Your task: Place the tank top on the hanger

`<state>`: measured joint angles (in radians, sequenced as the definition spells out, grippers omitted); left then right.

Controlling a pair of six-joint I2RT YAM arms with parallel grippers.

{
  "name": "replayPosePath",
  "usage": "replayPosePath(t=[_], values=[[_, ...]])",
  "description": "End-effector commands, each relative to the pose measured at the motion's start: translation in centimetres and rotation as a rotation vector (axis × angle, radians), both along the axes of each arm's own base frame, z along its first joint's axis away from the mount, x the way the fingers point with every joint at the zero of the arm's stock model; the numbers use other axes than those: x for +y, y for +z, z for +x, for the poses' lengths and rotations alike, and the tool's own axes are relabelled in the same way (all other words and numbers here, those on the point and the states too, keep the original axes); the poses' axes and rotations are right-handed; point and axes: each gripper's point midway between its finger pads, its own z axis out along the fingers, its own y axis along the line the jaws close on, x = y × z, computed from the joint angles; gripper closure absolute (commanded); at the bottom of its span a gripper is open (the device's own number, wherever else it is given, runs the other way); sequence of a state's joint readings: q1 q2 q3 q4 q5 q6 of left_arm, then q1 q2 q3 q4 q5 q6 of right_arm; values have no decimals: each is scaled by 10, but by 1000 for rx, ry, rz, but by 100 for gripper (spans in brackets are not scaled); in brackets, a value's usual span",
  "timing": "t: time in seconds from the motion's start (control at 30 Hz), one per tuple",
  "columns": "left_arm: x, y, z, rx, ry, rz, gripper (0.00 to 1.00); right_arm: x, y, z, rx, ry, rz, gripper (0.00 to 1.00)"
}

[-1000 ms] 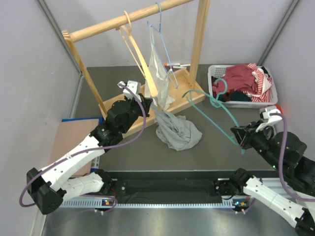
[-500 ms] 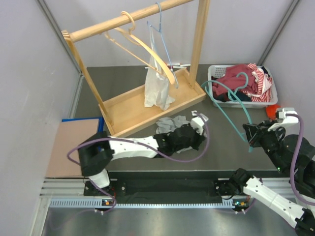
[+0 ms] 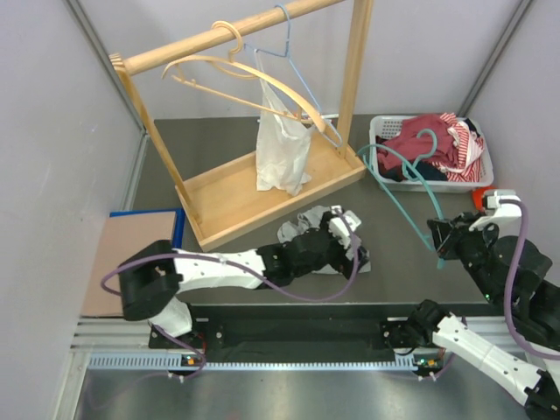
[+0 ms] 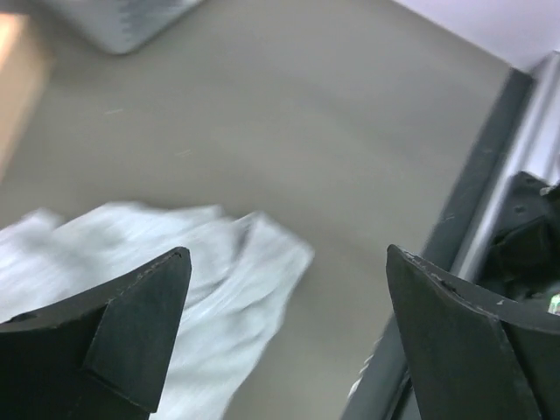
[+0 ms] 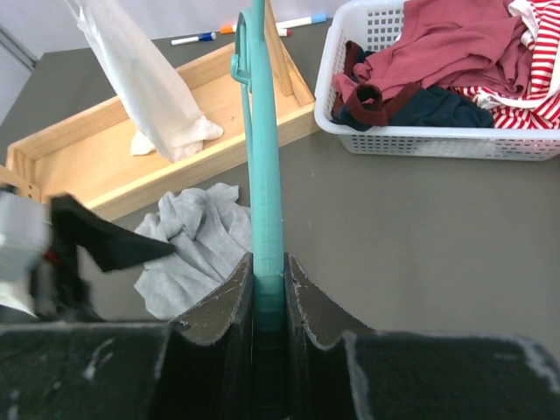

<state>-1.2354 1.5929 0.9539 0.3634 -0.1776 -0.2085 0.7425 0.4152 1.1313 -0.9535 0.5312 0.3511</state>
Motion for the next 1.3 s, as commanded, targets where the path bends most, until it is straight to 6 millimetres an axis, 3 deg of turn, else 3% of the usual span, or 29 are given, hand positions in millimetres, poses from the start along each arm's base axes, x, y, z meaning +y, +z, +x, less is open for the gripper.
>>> replayPosePath(t=[0.0, 0.03, 0.07, 0.17, 0.3, 0.37, 0.43, 0.63, 0.97, 1.27], values=[[69, 16, 53, -34, 225, -19, 7, 10, 9, 12, -42, -3, 27, 100], [81, 9, 61, 4, 247, -16, 10, 13, 9, 14, -44, 3, 30, 100], [106, 3, 84, 55, 322, -41, 17, 15, 5, 15, -35, 10, 22, 100], [129, -1, 105, 96, 366, -77, 23, 23, 1, 19, -22, 30, 18, 100], [127, -7, 116, 94, 346, -53, 30, 31, -2, 22, -13, 54, 20, 100], [134, -16, 129, 129, 396, -33, 42, 34, -3, 21, -11, 61, 29, 100], [140, -25, 137, 177, 416, -42, 43, 34, -3, 21, -16, 64, 38, 100], [143, -46, 143, 257, 456, -56, 46, 34, -6, 20, -12, 64, 43, 100], [130, -71, 145, 344, 432, -75, 50, 38, -8, 21, -10, 77, 51, 100], [114, -86, 147, 432, 389, -113, 47, 43, -12, 22, 2, 91, 49, 100]])
